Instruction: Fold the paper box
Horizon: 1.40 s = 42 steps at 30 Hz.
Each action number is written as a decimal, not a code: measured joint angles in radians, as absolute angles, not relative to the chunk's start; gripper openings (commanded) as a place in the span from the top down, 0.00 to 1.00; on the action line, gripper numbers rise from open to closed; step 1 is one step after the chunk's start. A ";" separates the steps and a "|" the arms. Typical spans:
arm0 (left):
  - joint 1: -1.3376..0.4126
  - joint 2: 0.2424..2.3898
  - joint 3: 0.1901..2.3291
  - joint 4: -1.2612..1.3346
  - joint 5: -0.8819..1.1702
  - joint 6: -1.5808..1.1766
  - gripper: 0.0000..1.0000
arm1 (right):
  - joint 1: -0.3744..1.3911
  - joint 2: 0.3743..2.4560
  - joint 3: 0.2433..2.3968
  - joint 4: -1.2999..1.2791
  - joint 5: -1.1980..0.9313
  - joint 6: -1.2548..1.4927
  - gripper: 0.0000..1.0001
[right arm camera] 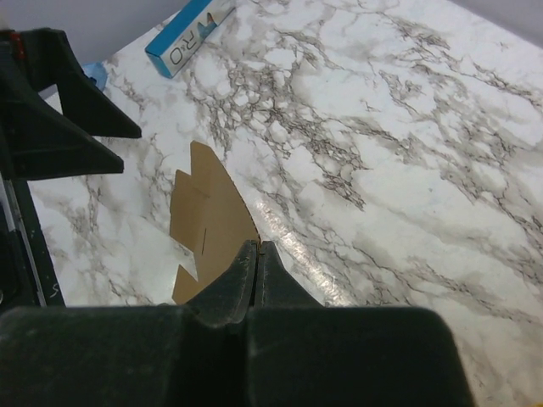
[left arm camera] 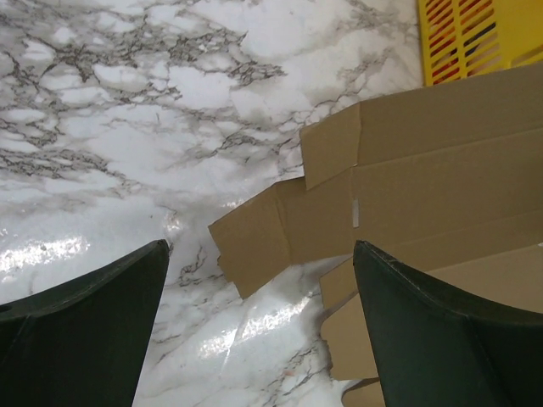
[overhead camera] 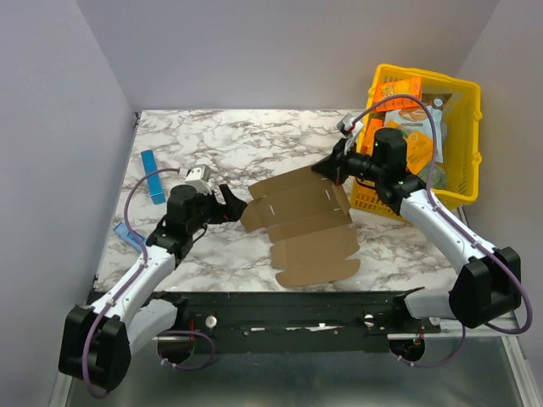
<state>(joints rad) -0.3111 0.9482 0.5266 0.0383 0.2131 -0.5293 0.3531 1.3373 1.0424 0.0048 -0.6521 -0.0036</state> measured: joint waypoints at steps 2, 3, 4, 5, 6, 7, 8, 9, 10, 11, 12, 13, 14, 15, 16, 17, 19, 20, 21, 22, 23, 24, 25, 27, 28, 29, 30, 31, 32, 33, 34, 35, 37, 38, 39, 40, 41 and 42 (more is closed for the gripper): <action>-0.309 0.973 0.499 0.067 0.213 -0.530 0.01 | 0.353 1.337 1.032 0.024 -0.653 0.008 0.99; -0.308 0.992 0.486 0.084 0.213 -0.531 0.01 | 0.351 1.337 1.028 0.033 -0.653 0.013 0.99; -0.308 1.015 0.471 0.106 0.213 -0.533 0.01 | 0.350 1.337 1.026 0.038 -0.654 0.018 0.99; -0.307 1.031 0.456 0.127 0.213 -0.538 0.01 | 0.347 1.337 1.024 0.044 -0.657 0.022 0.99; -0.307 1.042 0.442 0.145 0.214 -0.542 0.01 | 0.345 1.337 1.024 0.050 -0.661 0.025 0.99; -0.306 1.053 0.424 0.175 0.215 -0.545 0.02 | 0.343 1.337 1.023 0.055 -0.664 0.027 0.99; -0.304 1.064 0.407 0.203 0.218 -0.549 0.03 | 0.341 1.337 1.023 0.059 -0.667 0.029 0.99; -0.303 1.071 0.396 0.226 0.218 -0.552 0.04 | 0.339 1.337 1.023 0.061 -0.670 0.030 0.99; -0.302 1.081 0.385 0.254 0.220 -0.554 0.05 | 0.338 1.337 1.023 0.063 -0.673 0.031 0.99; -0.301 1.094 0.375 0.284 0.223 -0.558 0.15 | 0.338 1.337 1.022 0.066 -0.676 0.032 0.99; -0.300 1.110 0.365 0.316 0.229 -0.564 0.19 | 0.336 1.337 1.021 0.067 -0.680 0.034 0.99; -0.300 1.117 0.359 0.336 0.233 -0.566 0.22 | 0.335 1.337 1.019 0.069 -0.683 0.034 0.99; -0.300 1.135 0.350 0.370 0.247 -0.574 0.26 | 0.334 1.337 1.017 0.072 -0.686 0.035 0.99; -0.300 1.148 0.346 0.395 0.257 -0.578 0.27 | 0.334 1.337 1.015 0.074 -0.689 0.035 0.99; -0.300 1.171 0.342 0.429 0.274 -0.588 0.28 | 0.333 1.337 1.013 0.076 -0.690 0.036 0.99; -0.300 1.192 0.340 0.461 0.291 -0.594 0.28 | 0.332 1.337 1.012 0.077 -0.692 0.037 0.99; -0.300 1.227 0.339 0.510 0.323 -0.607 0.29 | 0.332 1.338 1.012 0.081 -0.695 0.037 0.99; -0.299 1.238 0.339 0.526 0.332 -0.612 0.30 | 0.332 1.338 1.011 0.082 -0.698 0.037 0.99; -0.299 1.251 0.340 0.543 0.340 -0.615 0.30 | 0.332 1.337 1.011 0.083 -0.700 0.037 0.99; -0.299 1.267 0.340 0.561 0.350 -0.618 0.30 | 0.332 1.338 1.011 0.085 -0.702 0.038 0.99; -0.299 1.280 0.340 0.574 0.354 -0.619 0.32 | 0.332 1.337 1.011 0.086 -0.704 0.038 0.99; -0.298 1.298 0.341 0.587 0.357 -0.622 0.34 | 0.332 1.338 1.011 0.088 -0.705 0.038 0.99; -0.298 1.311 0.341 0.594 0.359 -0.624 0.36 | 0.332 1.337 1.011 0.089 -0.707 0.039 0.99; -0.298 1.341 0.341 0.614 0.369 -0.631 0.49 | 0.332 1.337 1.011 0.089 -0.710 0.041 0.99; -0.298 1.350 0.341 0.622 0.374 -0.634 0.55 | 0.332 1.337 1.011 0.089 -0.712 0.043 0.99; -0.297 1.361 0.341 0.638 0.381 -0.640 0.71 | 0.332 1.337 1.011 0.089 -0.713 0.043 0.99; -0.297 1.365 0.341 0.650 0.387 -0.644 0.80 | 0.332 1.337 1.010 0.090 -0.714 0.043 0.99; -0.297 1.367 0.340 0.659 0.393 -0.648 0.87 | 0.332 1.337 1.008 0.092 -0.714 0.043 0.99; -0.297 1.367 0.340 0.675 0.403 -0.650 0.92 | 0.332 1.337 1.005 0.093 -0.715 0.043 0.99; -0.297 1.367 0.340 0.687 0.412 -0.648 0.93 | 0.332 1.337 1.002 0.095 -0.715 0.043 0.99; -0.297 1.367 0.339 0.701 0.418 -0.648 0.96 | 0.332 1.337 0.998 0.096 -0.715 0.042 0.96; -0.297 1.367 0.338 0.708 0.423 -0.643 1.00 | 0.332 1.337 0.994 0.097 -0.715 0.041 0.93; -0.297 1.365 0.330 0.716 0.429 -0.636 1.00 | 0.332 1.336 0.987 0.101 -0.715 0.037 0.77; -0.297 1.363 0.326 0.717 0.432 -0.632 1.00 | 0.332 1.335 0.982 0.101 -0.715 0.034 0.53; -0.297 1.357 0.323 0.716 0.432 -0.626 1.00 | 0.332 1.334 0.978 0.100 -0.713 0.032 0.43; -0.297 1.341 0.316 0.711 0.432 -0.617 1.00 | 0.332 1.332 0.974 0.098 -0.710 0.035 0.34; -0.297 1.318 0.309 0.705 0.432 -0.608 1.00 | 0.332 1.331 0.974 0.096 -0.706 0.026 0.23; -0.300 1.291 0.303 0.698 0.434 -0.596 1.00 | 0.332 1.329 0.974 0.093 -0.700 0.012 0.20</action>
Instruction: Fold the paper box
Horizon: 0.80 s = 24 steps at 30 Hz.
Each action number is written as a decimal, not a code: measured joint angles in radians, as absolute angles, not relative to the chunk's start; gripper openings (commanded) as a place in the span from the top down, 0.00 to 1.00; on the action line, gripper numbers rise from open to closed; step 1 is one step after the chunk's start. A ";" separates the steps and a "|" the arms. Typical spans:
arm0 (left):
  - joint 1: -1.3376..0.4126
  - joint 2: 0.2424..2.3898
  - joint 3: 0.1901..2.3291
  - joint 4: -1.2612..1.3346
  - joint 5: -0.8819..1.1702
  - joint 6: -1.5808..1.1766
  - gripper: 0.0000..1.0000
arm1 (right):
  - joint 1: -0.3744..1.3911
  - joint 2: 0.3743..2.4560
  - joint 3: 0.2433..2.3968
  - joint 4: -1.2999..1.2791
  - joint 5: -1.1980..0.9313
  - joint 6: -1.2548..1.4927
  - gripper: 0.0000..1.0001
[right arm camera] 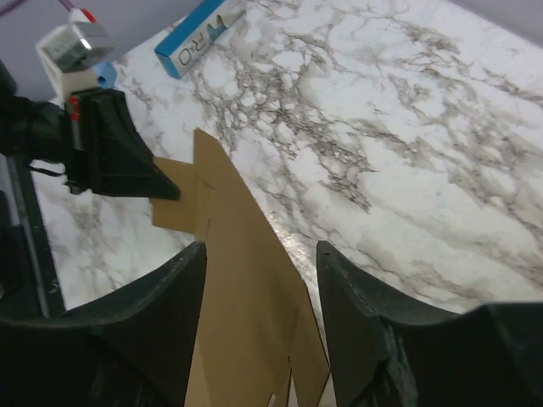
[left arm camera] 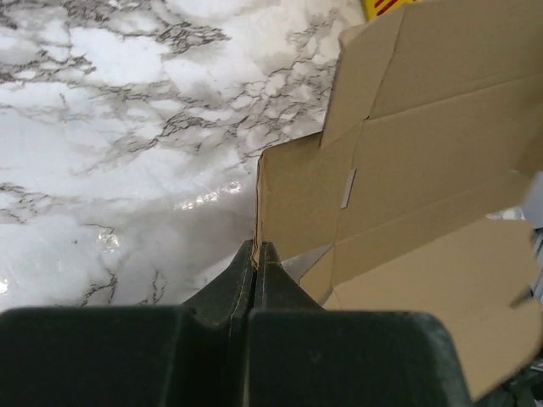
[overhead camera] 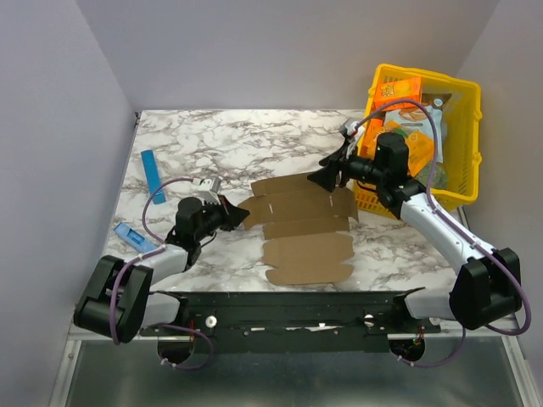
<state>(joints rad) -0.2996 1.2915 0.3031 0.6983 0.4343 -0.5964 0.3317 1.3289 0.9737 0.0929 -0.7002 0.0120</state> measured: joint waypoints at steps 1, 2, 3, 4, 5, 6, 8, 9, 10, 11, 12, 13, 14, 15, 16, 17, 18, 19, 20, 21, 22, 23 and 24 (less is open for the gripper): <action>-0.303 1.270 0.300 0.692 0.435 -0.585 1.00 | 0.332 1.325 0.975 0.088 -0.696 0.003 0.19; -0.312 1.236 0.297 0.679 0.435 -0.567 1.00 | 0.332 1.323 0.978 0.083 -0.695 -0.010 0.17; -0.326 1.202 0.295 0.667 0.434 -0.549 1.00 | 0.332 1.321 0.988 0.068 -0.695 -0.028 0.16; -0.338 1.180 0.295 0.661 0.435 -0.537 1.00 | 0.332 1.322 1.004 0.051 -0.695 -0.042 0.16; -0.360 1.148 0.295 0.650 0.436 -0.516 1.00 | 0.332 1.327 1.030 0.023 -0.693 -0.064 0.16; -0.377 1.123 0.295 0.642 0.441 -0.496 1.00 | 0.332 1.336 1.056 -0.004 -0.694 -0.084 0.16; -0.408 1.100 0.299 0.628 0.454 -0.466 1.00 | 0.331 1.377 1.159 -0.087 -0.706 -0.144 0.16; -0.417 1.097 0.301 0.622 0.459 -0.456 1.00 | 0.331 1.408 1.220 -0.136 -0.716 -0.171 0.16; -0.427 1.097 0.307 0.601 0.465 -0.437 1.00 | 0.331 1.439 1.279 -0.172 -0.728 -0.202 0.16; -0.435 1.098 0.313 0.583 0.466 -0.435 1.00 | 0.331 1.468 1.330 -0.214 -0.739 -0.234 0.16; -0.443 1.098 0.321 0.560 0.467 -0.423 1.00 | 0.331 1.492 1.372 -0.257 -0.752 -0.263 0.16; -0.448 1.098 0.332 0.534 0.467 -0.410 1.00 | 0.331 1.515 1.406 -0.296 -0.766 -0.291 0.17; -0.454 1.098 0.344 0.516 0.467 -0.400 1.00 | 0.331 1.536 1.436 -0.344 -0.781 -0.323 0.18; -0.458 1.098 0.353 0.500 0.468 -0.391 1.00 | 0.331 1.557 1.462 -0.389 -0.797 -0.356 0.18; -0.461 1.098 0.364 0.484 0.469 -0.384 1.00 | 0.330 1.578 1.485 -0.429 -0.815 -0.385 0.18; -0.464 1.098 0.377 0.465 0.469 -0.375 1.00 | 0.330 1.599 1.503 -0.467 -0.831 -0.415 0.18; -0.467 1.098 0.391 0.446 0.469 -0.364 1.00 | 0.330 1.618 1.514 -0.496 -0.846 -0.440 0.18; -0.468 1.098 0.400 0.433 0.469 -0.358 1.00 | 0.330 1.636 1.520 -0.525 -0.860 -0.462 0.19; -0.470 1.098 0.411 0.416 0.469 -0.347 1.00 | 0.330 1.652 1.521 -0.556 -0.873 -0.488 0.20; -0.470 1.098 0.418 0.406 0.469 -0.340 1.00 | 0.331 1.665 1.521 -0.581 -0.885 -0.506 0.20; -0.471 1.098 0.422 0.398 0.469 -0.333 1.00 | 0.332 1.676 1.520 -0.601 -0.894 -0.525 0.20; -0.472 1.099 0.430 0.384 0.470 -0.322 1.00 | 0.334 1.684 1.518 -0.613 -0.903 -0.540 0.19; -0.472 1.102 0.437 0.372 0.472 -0.313 1.00 | 0.336 1.687 1.510 -0.619 -0.907 -0.551 0.19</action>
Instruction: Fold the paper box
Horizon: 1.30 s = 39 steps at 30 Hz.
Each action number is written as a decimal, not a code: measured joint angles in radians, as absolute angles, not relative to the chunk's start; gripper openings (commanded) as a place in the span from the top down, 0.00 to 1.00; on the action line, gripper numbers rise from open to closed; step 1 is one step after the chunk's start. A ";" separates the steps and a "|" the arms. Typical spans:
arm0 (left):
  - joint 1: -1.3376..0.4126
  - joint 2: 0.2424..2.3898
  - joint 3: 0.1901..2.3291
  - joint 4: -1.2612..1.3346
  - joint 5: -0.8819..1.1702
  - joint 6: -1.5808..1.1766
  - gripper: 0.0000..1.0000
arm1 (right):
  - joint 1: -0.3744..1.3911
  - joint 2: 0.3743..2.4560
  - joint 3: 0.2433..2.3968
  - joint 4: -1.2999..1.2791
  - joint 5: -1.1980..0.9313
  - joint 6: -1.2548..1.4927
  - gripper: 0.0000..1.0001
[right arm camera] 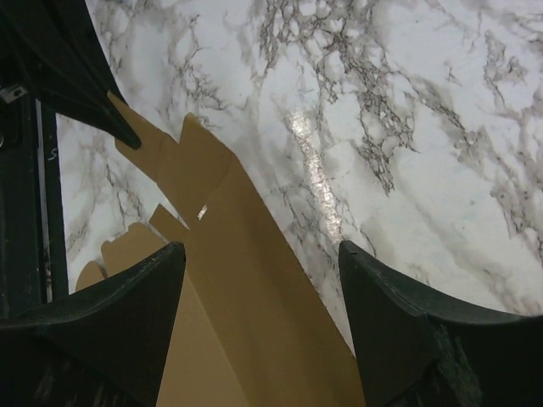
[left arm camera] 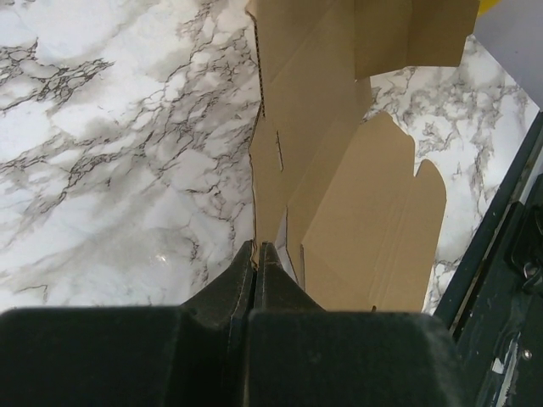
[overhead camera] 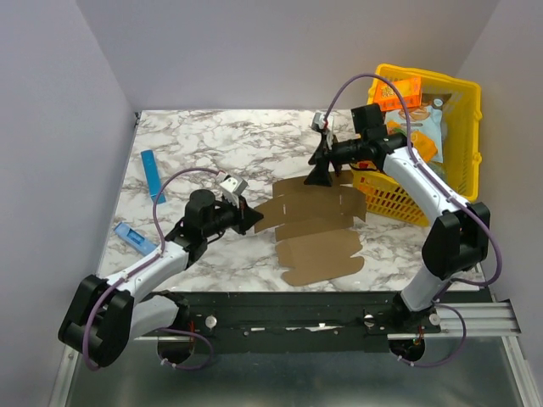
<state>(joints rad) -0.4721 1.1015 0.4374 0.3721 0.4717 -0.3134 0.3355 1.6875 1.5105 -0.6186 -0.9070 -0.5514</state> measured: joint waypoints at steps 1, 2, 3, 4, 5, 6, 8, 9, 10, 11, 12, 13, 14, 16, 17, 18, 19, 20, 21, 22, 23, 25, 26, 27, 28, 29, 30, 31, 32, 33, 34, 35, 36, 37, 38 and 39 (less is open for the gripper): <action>-0.472 1.108 0.451 0.355 0.475 -0.303 1.00 | 0.339 1.687 1.497 -0.618 -0.907 -0.558 0.20; -0.472 1.117 0.464 0.344 0.478 -0.294 1.00 | 0.340 1.684 1.481 -0.618 -0.907 -0.565 0.20; -0.473 1.126 0.476 0.336 0.482 -0.286 1.00 | 0.341 1.683 1.467 -0.619 -0.906 -0.570 0.20; -0.473 1.131 0.484 0.327 0.484 -0.279 1.00 | 0.342 1.684 1.457 -0.620 -0.902 -0.576 0.20; -0.473 1.132 0.486 0.323 0.484 -0.274 1.00 | 0.344 1.687 1.453 -0.624 -0.898 -0.579 0.20; -0.473 1.132 0.486 0.319 0.484 -0.271 1.00 | 0.345 1.691 1.452 -0.624 -0.894 -0.582 0.20; -0.474 1.131 0.486 0.310 0.485 -0.265 1.00 | 0.346 1.700 1.452 -0.622 -0.882 -0.588 0.19; -0.474 1.131 0.486 0.308 0.485 -0.264 1.00 | 0.346 1.704 1.452 -0.619 -0.873 -0.590 0.19; -0.474 1.131 0.486 0.306 0.485 -0.262 1.00 | 0.347 1.708 1.452 -0.612 -0.861 -0.593 0.19; -0.474 1.129 0.486 0.305 0.485 -0.260 1.00 | 0.347 1.713 1.452 -0.601 -0.849 -0.593 0.19; -0.474 1.128 0.486 0.303 0.485 -0.258 1.00 | 0.347 1.716 1.452 -0.588 -0.837 -0.594 0.19; -0.474 1.126 0.487 0.301 0.485 -0.257 1.00 | 0.348 1.718 1.452 -0.577 -0.825 -0.595 0.19; -0.474 1.125 0.488 0.298 0.485 -0.256 1.00 | 0.348 1.720 1.452 -0.567 -0.818 -0.596 0.19; -0.478 1.124 0.496 0.286 0.485 -0.252 1.00 | 0.348 1.723 1.452 -0.554 -0.803 -0.596 0.19; -0.480 1.124 0.500 0.282 0.484 -0.250 1.00 | 0.348 1.728 1.454 -0.550 -0.798 -0.596 0.19; -0.482 1.124 0.505 0.278 0.485 -0.249 1.00 | 0.348 1.736 1.459 -0.548 -0.796 -0.596 0.19; -0.482 1.122 0.508 0.271 0.484 -0.247 1.00 | 0.348 1.746 1.471 -0.551 -0.794 -0.596 0.20; -0.482 1.122 0.510 0.267 0.484 -0.246 1.00 | 0.348 1.763 1.489 -0.557 -0.792 -0.598 0.20; -0.482 1.121 0.512 0.263 0.484 -0.244 1.00 | 0.348 1.782 1.510 -0.565 -0.790 -0.603 0.21; -0.482 1.120 0.513 0.260 0.484 -0.242 1.00 | 0.348 1.801 1.530 -0.575 -0.787 -0.606 0.22; -0.482 1.120 0.514 0.258 0.484 -0.241 1.00 | 0.348 1.818 1.547 -0.586 -0.785 -0.611 0.24; -0.482 1.120 0.516 0.253 0.484 -0.236 1.00 | 0.348 1.851 1.574 -0.612 -0.782 -0.622 0.27; -0.482 1.120 0.516 0.251 0.484 -0.234 1.00 | 0.348 1.865 1.586 -0.630 -0.782 -0.626 0.31; -0.483 1.120 0.516 0.247 0.484 -0.232 1.00 | 0.348 1.878 1.597 -0.649 -0.783 -0.631 0.33; -0.483 1.120 0.516 0.244 0.484 -0.231 1.00 | 0.348 1.892 1.609 -0.669 -0.785 -0.634 0.35; -0.485 1.120 0.516 0.238 0.483 -0.228 1.00 | 0.348 1.903 1.619 -0.690 -0.789 -0.639 0.39; -0.485 1.120 0.516 0.233 0.483 -0.228 1.00 | 0.348 1.912 1.627 -0.708 -0.795 -0.645 0.40; -0.486 1.120 0.516 0.228 0.483 -0.226 1.00 | 0.348 1.919 1.635 -0.724 -0.801 -0.648 0.42; -0.486 1.120 0.516 0.226 0.483 -0.224 1.00 | 0.348 1.922 1.639 -0.736 -0.808 -0.650 0.45; -0.486 1.120 0.516 0.223 0.482 -0.221 1.00 | 0.348 1.923 1.643 -0.752 -0.817 -0.652 0.47; -0.486 1.120 0.516 0.221 0.482 -0.217 1.00 | 0.348 1.924 1.647 -0.763 -0.829 -0.654 0.50; -0.486 1.120 0.517 0.220 0.482 -0.215 1.00 | 0.348 1.924 1.652 -0.772 -0.839 -0.656 0.52; -0.486 1.120 0.517 0.218 0.480 -0.212 1.00 | 0.348 1.925 1.656 -0.781 -0.848 -0.656 0.53; -0.486 1.120 0.519 0.215 0.479 -0.209 1.00 | 0.348 1.926 1.663 -0.795 -0.857 -0.657 0.54; -0.486 1.120 0.521 0.213 0.478 -0.207 1.00 | 0.348 1.929 1.670 -0.804 -0.862 -0.657 0.55; -0.487 1.120 0.524 0.210 0.475 -0.206 1.00 | 0.348 1.932 1.677 -0.814 -0.866 -0.659 0.57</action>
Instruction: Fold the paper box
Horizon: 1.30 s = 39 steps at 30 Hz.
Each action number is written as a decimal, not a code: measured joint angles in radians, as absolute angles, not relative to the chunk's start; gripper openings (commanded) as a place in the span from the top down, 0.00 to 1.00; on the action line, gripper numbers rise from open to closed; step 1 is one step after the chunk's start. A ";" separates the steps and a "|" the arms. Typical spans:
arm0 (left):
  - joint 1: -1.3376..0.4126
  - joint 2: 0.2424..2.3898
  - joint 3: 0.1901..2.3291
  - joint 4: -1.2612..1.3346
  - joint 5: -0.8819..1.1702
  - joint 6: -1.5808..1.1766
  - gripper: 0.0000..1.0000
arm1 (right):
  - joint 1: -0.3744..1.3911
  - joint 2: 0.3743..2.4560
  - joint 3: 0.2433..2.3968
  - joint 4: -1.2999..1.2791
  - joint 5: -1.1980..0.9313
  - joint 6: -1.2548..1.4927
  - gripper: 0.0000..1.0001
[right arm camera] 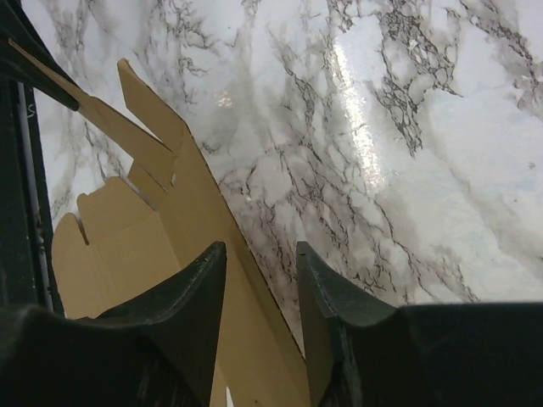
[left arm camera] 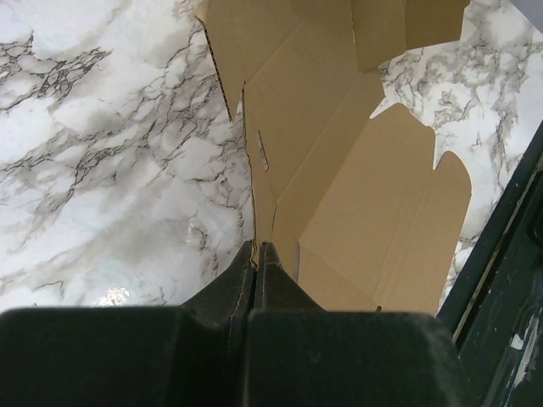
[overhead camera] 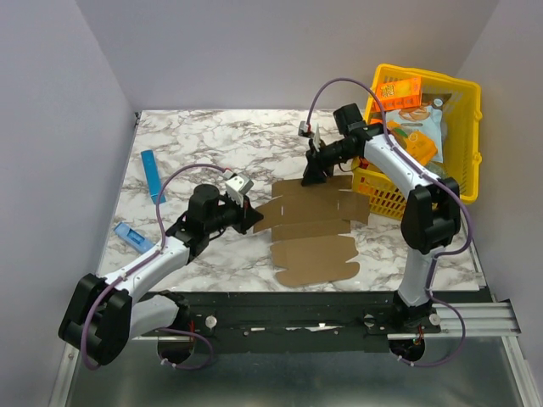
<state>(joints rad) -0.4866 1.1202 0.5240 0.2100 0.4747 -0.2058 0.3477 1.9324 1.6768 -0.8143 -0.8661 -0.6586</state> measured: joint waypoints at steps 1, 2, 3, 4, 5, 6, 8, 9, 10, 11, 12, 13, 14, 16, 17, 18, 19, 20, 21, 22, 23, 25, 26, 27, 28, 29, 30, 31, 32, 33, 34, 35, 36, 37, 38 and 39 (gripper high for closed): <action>-0.487 1.120 0.527 0.207 0.472 -0.205 1.00 | 0.348 1.937 1.682 -0.823 -0.871 -0.660 0.58; -0.487 1.120 0.529 0.206 0.471 -0.204 1.00 | 0.348 1.941 1.684 -0.833 -0.878 -0.662 0.60; -0.487 1.120 0.529 0.205 0.467 -0.203 1.00 | 0.348 1.944 1.684 -0.843 -0.884 -0.664 0.61; -0.487 1.120 0.530 0.202 0.465 -0.201 1.00 | 0.348 1.947 1.684 -0.852 -0.887 -0.666 0.62; -0.487 1.120 0.530 0.196 0.462 -0.200 1.00 | 0.348 1.950 1.684 -0.859 -0.891 -0.667 0.65; -0.487 1.120 0.530 0.192 0.460 -0.198 1.00 | 0.348 1.951 1.684 -0.862 -0.893 -0.667 0.66; -0.487 1.120 0.531 0.187 0.456 -0.197 1.00 | 0.348 1.951 1.684 -0.865 -0.901 -0.667 0.73; -0.487 1.120 0.532 0.186 0.455 -0.195 1.00 | 0.348 1.951 1.684 -0.865 -0.905 -0.667 0.75; -0.487 1.120 0.532 0.184 0.452 -0.194 1.00 | 0.348 1.951 1.684 -0.865 -0.908 -0.667 0.78; -0.487 1.120 0.533 0.183 0.448 -0.192 1.00 | 0.348 1.951 1.684 -0.865 -0.911 -0.667 0.82; -0.487 1.120 0.533 0.183 0.441 -0.191 1.00 | 0.348 1.950 1.682 -0.863 -0.915 -0.664 0.85; -0.487 1.120 0.533 0.181 0.437 -0.190 1.00 | 0.348 1.948 1.678 -0.861 -0.921 -0.662 0.87; -0.487 1.120 0.533 0.180 0.429 -0.189 1.00 | 0.348 1.946 1.673 -0.859 -0.929 -0.662 0.92; -0.487 1.121 0.533 0.173 0.414 -0.187 1.00 | 0.351 1.937 1.659 -0.853 -0.941 -0.658 0.94; -0.487 1.121 0.535 0.169 0.408 -0.187 0.99 | 0.353 1.932 1.652 -0.854 -0.947 -0.654 0.99; -0.487 1.121 0.540 0.160 0.396 -0.187 0.96 | 0.356 1.926 1.644 -0.854 -0.953 -0.650 0.99; -0.487 1.121 0.548 0.145 0.385 -0.186 0.88 | 0.359 1.920 1.636 -0.853 -0.955 -0.645 0.99; -0.487 1.122 0.558 0.130 0.371 -0.186 0.64 | 0.361 1.910 1.625 -0.847 -0.955 -0.638 0.99; -0.487 1.123 0.566 0.123 0.363 -0.184 0.52 | 0.363 1.897 1.609 -0.834 -0.955 -0.627 0.99; -0.487 1.126 0.574 0.118 0.347 -0.178 0.40 | 0.366 1.881 1.588 -0.818 -0.951 -0.616 0.99; -0.487 1.129 0.583 0.116 0.335 -0.183 0.21 | 0.369 1.860 1.561 -0.793 -0.947 -0.600 0.99; -0.487 1.134 0.607 0.113 0.287 -0.184 0.05 | 0.378 1.809 1.502 -0.755 -0.923 -0.568 0.99; -0.487 1.138 0.619 0.109 0.262 -0.186 0.01 | 0.383 1.784 1.473 -0.737 -0.904 -0.552 0.99; -0.487 1.140 0.628 0.106 0.239 -0.193 0.01 | 0.388 1.758 1.445 -0.717 -0.882 -0.536 0.99; -0.487 1.143 0.638 0.101 0.206 -0.194 0.01 | 0.393 1.733 1.417 -0.693 -0.855 -0.519 0.99; -0.487 1.145 0.647 0.092 0.170 -0.198 0.01 | 0.398 1.705 1.386 -0.664 -0.829 -0.503 0.99; -0.487 1.146 0.653 0.086 0.142 -0.201 0.01 | 0.402 1.678 1.355 -0.633 -0.804 -0.486 0.99; -0.487 1.146 0.656 0.080 0.109 -0.207 0.01 | 0.403 1.649 1.326 -0.603 -0.778 -0.469 0.99; -0.486 1.145 0.657 0.076 0.077 -0.212 0.01 | 0.405 1.616 1.293 -0.566 -0.748 -0.452 0.99; -0.486 1.144 0.657 0.072 0.054 -0.216 0.01 | 0.406 1.588 1.268 -0.532 -0.727 -0.437 0.99; -0.486 1.140 0.655 0.069 0.026 -0.229 0.01 | 0.407 1.557 1.241 -0.493 -0.704 -0.420 0.99; -0.486 1.131 0.645 0.070 0.007 -0.238 0.01 | 0.414 1.531 1.218 -0.459 -0.682 -0.409 0.99; -0.486 1.116 0.631 0.074 -0.006 -0.249 0.01 | 0.417 1.505 1.200 -0.428 -0.658 -0.396 0.99; -0.486 1.106 0.620 0.078 -0.012 -0.257 0.01 | 0.422 1.485 1.184 -0.395 -0.631 -0.388 0.99; -0.486 1.082 0.592 0.097 -0.017 -0.271 0.01 | 0.434 1.466 1.169 -0.362 -0.598 -0.381 0.99; -0.486 1.054 0.561 0.107 -0.023 -0.285 0.01 | 0.445 1.454 1.158 -0.335 -0.569 -0.373 0.99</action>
<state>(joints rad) -0.4858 1.0542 0.5610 0.1074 -0.0227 -0.2852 0.4450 1.4544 1.1580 -0.3347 -0.5686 -0.3733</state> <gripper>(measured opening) 0.987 0.014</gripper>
